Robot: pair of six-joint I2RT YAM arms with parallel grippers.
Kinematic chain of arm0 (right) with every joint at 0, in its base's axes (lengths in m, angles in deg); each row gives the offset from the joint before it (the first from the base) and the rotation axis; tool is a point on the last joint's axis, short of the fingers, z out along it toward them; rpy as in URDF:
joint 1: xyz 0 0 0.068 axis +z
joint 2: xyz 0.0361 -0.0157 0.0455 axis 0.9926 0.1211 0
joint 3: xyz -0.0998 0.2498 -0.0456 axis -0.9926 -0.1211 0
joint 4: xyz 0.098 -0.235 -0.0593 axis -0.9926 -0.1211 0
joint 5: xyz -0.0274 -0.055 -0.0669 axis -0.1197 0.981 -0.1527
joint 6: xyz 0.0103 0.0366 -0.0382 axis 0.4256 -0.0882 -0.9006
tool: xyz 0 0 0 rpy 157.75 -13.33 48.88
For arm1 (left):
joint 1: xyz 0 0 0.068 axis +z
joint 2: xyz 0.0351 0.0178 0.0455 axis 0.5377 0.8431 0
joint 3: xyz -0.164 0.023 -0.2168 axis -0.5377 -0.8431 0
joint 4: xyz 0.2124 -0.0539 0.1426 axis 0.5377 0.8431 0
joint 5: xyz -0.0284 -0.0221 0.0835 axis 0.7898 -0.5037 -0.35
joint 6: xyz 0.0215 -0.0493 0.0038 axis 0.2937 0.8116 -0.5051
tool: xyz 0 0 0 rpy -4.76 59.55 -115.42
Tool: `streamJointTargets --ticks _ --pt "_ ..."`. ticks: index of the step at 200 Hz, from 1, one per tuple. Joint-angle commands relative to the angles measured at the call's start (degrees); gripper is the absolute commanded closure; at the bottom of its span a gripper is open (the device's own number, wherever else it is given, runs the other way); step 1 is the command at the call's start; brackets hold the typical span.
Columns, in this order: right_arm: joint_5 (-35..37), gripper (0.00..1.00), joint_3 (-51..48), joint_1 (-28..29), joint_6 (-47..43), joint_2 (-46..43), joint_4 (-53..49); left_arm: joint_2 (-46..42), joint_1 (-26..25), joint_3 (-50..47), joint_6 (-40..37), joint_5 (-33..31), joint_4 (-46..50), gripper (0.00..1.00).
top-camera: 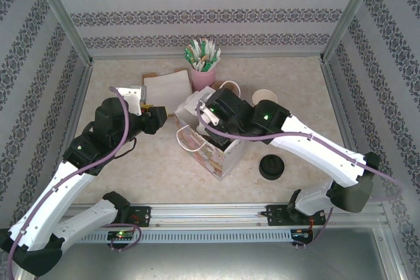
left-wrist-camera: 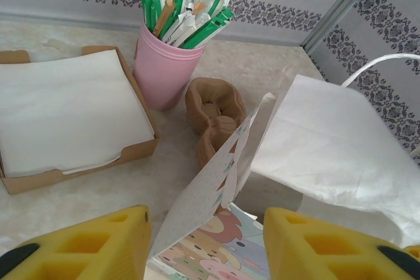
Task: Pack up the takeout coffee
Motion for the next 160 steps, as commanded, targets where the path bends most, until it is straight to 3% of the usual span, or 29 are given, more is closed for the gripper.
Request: streamJointTargets --ticks 1,55,76,135,144,160 --pt "-1.2 0.81 -2.3 -0.2 2.7 -2.2 -0.8 -0.2 -0.6 1.6 0.6 0.1 0.6 0.51" --pt "-8.3 0.81 -3.6 -0.2 3.5 -2.8 2.2 0.2 -0.6 2.3 0.5 0.0 1.0 0.52" --pt "-9.7 0.87 -3.8 0.4 2.8 -1.3 1.2 0.1 -0.6 2.1 0.8 0.1 0.4 0.53" --pt "-8.1 0.93 -3.7 -1.0 5.1 1.4 -3.2 0.7 -0.5 2.2 1.2 0.8 0.0 0.57" --pt "-8.3 0.90 -4.0 -1.5 5.8 1.1 -2.8 0.7 -0.6 2.1 1.2 0.7 -0.1 0.57" --pt "-8.3 0.77 -4.0 -2.4 6.4 0.5 -2.2 0.8 -0.5 2.1 0.9 0.6 0.1 0.55"
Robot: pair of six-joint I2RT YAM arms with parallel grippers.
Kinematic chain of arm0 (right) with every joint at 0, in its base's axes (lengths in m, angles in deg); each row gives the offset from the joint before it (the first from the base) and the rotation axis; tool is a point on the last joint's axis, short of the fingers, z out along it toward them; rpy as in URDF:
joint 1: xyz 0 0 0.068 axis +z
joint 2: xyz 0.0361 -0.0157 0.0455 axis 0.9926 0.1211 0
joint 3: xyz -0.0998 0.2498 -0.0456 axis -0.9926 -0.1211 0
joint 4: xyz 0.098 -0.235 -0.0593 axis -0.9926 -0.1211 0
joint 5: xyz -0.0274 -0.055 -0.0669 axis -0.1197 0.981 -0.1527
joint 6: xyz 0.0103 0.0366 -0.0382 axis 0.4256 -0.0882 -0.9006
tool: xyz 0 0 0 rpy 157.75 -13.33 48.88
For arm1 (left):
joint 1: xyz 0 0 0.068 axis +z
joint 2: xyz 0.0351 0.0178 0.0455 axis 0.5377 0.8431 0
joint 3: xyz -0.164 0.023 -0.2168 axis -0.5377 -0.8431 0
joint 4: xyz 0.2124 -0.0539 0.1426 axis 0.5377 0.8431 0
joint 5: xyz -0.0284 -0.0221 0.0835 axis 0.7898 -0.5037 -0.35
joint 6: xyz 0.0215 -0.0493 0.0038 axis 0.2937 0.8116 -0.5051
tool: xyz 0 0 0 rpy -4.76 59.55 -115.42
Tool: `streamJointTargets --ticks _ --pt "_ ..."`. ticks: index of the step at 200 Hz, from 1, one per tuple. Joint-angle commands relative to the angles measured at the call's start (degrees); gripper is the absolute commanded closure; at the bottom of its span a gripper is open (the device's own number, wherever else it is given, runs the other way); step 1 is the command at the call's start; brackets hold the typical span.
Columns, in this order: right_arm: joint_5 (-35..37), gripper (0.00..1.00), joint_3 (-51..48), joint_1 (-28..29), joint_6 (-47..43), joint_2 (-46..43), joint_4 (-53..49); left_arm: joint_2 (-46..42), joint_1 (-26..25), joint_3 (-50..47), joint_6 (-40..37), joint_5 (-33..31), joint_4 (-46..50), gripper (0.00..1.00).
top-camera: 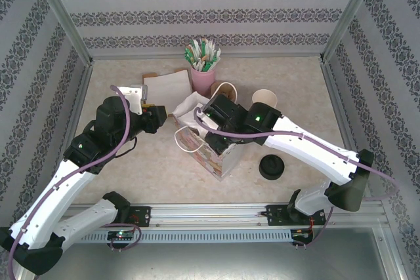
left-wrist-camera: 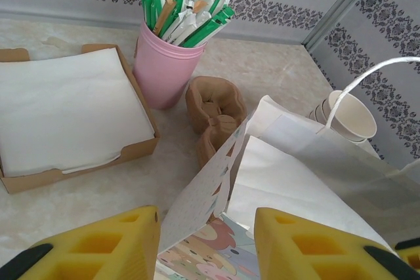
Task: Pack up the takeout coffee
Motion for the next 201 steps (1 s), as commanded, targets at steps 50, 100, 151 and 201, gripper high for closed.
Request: streamJointTargets --ticks 50,100,151,201 --pt "2.9 0.46 3.3 -1.4 1.5 -2.1 0.7 -0.3 -0.6 2.1 -0.2 -0.8 -0.1 0.52" --pt "6.6 0.42 4.3 -1.3 2.5 -9.0 6.4 -1.0 -0.6 2.7 -2.1 -3.0 -0.4 0.42" --pt "17.3 0.40 0.1 -1.4 1.4 -18.7 14.3 -2.0 -0.6 3.1 -6.5 -9.0 -0.9 0.32" --pt "39.1 0.27 -15.9 -4.0 -5.9 -36.2 32.6 -3.5 -0.5 0.6 -12.9 -20.3 -4.7 0.12"
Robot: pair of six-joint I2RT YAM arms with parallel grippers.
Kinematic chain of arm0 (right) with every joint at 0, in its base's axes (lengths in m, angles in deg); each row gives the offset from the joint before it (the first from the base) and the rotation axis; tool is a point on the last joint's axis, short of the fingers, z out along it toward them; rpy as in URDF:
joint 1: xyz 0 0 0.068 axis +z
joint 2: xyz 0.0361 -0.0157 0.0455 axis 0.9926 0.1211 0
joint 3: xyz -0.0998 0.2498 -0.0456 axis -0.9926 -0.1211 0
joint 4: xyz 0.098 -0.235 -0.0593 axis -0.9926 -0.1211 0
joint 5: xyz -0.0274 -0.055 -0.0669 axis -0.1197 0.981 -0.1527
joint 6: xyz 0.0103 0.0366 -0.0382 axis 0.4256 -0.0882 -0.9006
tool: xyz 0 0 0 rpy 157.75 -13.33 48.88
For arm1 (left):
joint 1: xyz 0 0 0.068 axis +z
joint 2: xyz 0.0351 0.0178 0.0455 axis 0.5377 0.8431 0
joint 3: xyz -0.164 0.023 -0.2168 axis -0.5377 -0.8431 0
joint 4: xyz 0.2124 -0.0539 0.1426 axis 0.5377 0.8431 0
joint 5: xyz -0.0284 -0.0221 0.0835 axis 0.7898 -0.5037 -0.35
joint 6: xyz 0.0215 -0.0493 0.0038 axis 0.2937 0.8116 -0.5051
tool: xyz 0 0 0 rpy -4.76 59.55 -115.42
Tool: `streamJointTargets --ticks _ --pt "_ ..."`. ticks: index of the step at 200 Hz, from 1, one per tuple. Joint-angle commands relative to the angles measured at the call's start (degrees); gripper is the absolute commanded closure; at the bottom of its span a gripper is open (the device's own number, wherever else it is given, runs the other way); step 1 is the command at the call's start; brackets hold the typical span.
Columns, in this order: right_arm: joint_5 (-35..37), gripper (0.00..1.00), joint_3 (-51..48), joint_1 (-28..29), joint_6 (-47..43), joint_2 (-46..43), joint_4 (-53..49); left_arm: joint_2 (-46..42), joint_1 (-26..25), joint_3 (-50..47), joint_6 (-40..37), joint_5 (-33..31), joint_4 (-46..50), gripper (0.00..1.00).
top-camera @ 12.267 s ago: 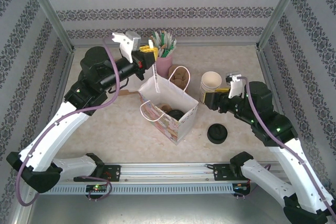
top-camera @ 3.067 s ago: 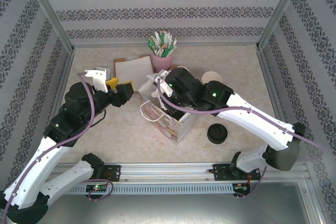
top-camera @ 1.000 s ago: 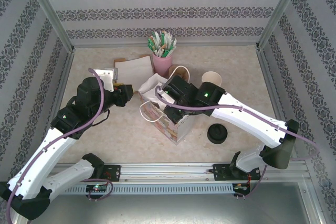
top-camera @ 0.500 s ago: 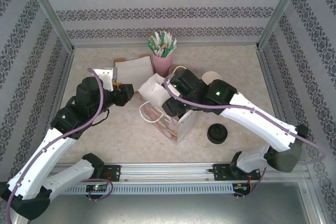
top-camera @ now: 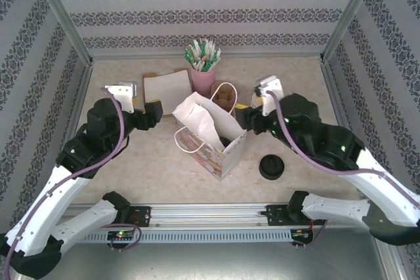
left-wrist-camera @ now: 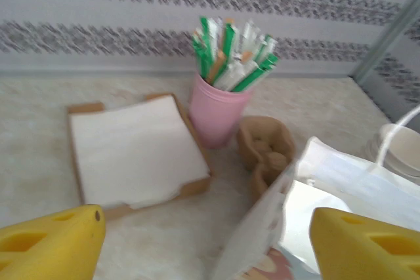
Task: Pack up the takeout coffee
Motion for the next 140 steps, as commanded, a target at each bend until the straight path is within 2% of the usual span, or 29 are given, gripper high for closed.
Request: streamJointTargets --ticks 1,26,43,53,70,92,105,119,140 --pt "14.5 0.27 -6.7 -2.2 -5.2 -7.1 12.5 -0.7 -0.5 -0.8 -5.2 -8.4 -4.3 0.12" --pt "17.1 0.17 -16.8 -10.1 -9.8 -13.6 22.2 0.5 1.0 -4.2 -7.4 -15.7 -9.9 0.00" --pt "15.4 0.10 -22.6 -19.8 -10.5 -14.6 26.1 1.9 5.5 -7.2 -6.5 -17.5 -14.4 0.00" --pt "11.4 0.07 -26.2 -27.3 -9.5 -14.4 28.2 3.1 9.6 -9.1 -5.0 -16.6 -16.6 0.00" --pt "0.5 0.03 -32.0 -41.0 -4.7 -13.0 31.6 5.9 15.9 -11.9 -1.7 -16.3 -19.1 0.00" --pt "-9.1 0.02 -42.5 -54.5 1.6 -9.3 42.9 9.1 19.7 -17.6 -3.2 -19.1 -25.2 0.00" --pt "-10.1 0.02 -48.5 -57.7 3.4 -6.3 51.1 10.8 20.4 -21.4 -4.1 -21.8 -29.6 0.00" --pt "-9.1 0.02 -52.9 -57.9 2.3 -1.4 58.1 12.4 21.0 -25.3 -5.7 -22.7 -33.8 0.00" --pt "-9.9 0.02 -55.5 -57.9 1.2 6.3 63.1 15.3 21.3 -29.5 -7.2 -26.4 -38.3 0.00"
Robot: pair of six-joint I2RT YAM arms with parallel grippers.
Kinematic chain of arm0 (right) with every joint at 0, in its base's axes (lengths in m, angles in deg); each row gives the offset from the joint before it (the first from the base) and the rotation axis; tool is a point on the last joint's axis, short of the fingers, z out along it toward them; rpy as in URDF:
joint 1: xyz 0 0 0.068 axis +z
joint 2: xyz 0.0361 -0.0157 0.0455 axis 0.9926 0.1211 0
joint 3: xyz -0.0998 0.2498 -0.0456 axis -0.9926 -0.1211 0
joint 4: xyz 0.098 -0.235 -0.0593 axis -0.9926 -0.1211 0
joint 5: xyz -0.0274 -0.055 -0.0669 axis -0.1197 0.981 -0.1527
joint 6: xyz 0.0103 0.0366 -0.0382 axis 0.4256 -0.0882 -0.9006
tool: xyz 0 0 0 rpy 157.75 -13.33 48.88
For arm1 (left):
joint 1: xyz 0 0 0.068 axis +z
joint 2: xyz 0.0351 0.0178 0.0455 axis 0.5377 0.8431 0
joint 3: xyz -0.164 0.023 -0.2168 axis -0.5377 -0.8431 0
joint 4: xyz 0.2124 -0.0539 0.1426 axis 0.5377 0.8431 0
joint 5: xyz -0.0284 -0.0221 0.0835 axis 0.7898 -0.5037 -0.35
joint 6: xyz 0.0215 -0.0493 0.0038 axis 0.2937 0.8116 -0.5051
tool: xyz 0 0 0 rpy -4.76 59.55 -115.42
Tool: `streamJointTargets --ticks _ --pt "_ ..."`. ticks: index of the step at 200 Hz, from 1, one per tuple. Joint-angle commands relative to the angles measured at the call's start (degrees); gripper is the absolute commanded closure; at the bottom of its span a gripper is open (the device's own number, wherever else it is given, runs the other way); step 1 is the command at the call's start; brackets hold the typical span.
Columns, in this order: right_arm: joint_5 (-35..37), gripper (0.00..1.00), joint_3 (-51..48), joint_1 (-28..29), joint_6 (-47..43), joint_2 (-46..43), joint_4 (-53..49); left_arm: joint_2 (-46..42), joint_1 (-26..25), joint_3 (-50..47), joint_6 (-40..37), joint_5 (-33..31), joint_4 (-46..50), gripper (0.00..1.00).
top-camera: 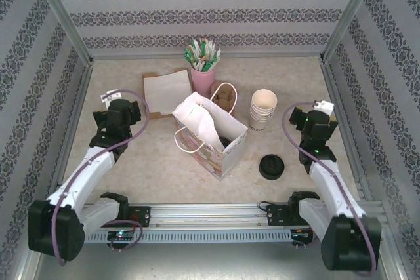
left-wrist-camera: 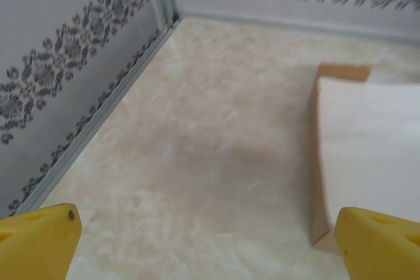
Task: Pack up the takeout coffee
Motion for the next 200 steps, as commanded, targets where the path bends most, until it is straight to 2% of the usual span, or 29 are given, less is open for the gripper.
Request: streamJointTargets --ticks 1,39,51,65,89,99,121,132,146,159,183,194,200 --pt "-3.8 0.02 -2.2 -0.3 1.2 5.4 14.9 2.0 0.9 -3.4 -2.9 -6.0 -10.5 0.00" --pt "-7.3 0.02 -6.2 1.1 -1.0 15.4 27.0 6.3 1.2 -7.9 -6.0 -8.3 -15.4 0.00" --pt "-7.8 0.02 -5.1 1.8 -2.2 16.0 25.5 7.2 1.4 -9.5 -6.3 -7.6 -17.5 0.00" --pt "-6.9 0.02 -5.3 2.7 -3.9 17.6 29.5 8.2 2.1 -11.5 -5.8 -6.5 -20.3 0.00" --pt "-7.4 0.02 -3.5 2.8 -4.4 19.9 30.7 11.2 3.4 -14.3 -6.0 -4.0 -26.6 0.00" --pt "-7.5 0.02 -2.8 2.9 -4.3 21.1 31.5 12.0 4.0 -13.1 -6.2 -2.0 -25.2 0.00" --pt "-8.4 0.02 -3.1 2.9 -5.4 27.3 39.8 15.5 5.4 -12.5 -9.2 0.3 -30.6 0.00" --pt "-9.4 0.02 -2.0 3.8 -6.8 27.6 37.6 16.7 6.2 -12.4 -9.4 1.8 -33.0 0.00" --pt "-9.6 0.02 -2.5 4.0 -7.0 29.6 40.2 17.9 7.0 -13.4 -9.3 4.7 -38.8 0.00" --pt "-10.6 0.02 -4.0 4.1 -7.6 32.1 45.9 19.4 7.4 -15.9 -8.0 7.6 -48.0 0.00" --pt "-9.5 0.02 -3.7 4.3 -7.5 31.8 45.1 26.0 7.8 -18.9 -8.9 11.8 -62.2 0.00" --pt "-9.5 0.02 -3.6 4.4 -7.5 31.5 44.1 24.6 7.8 -17.6 -8.9 15.6 -56.2 0.00" --pt "-9.4 0.02 -3.5 4.4 -7.7 31.6 44.0 25.0 7.8 -17.0 -9.3 16.6 -56.0 0.00"
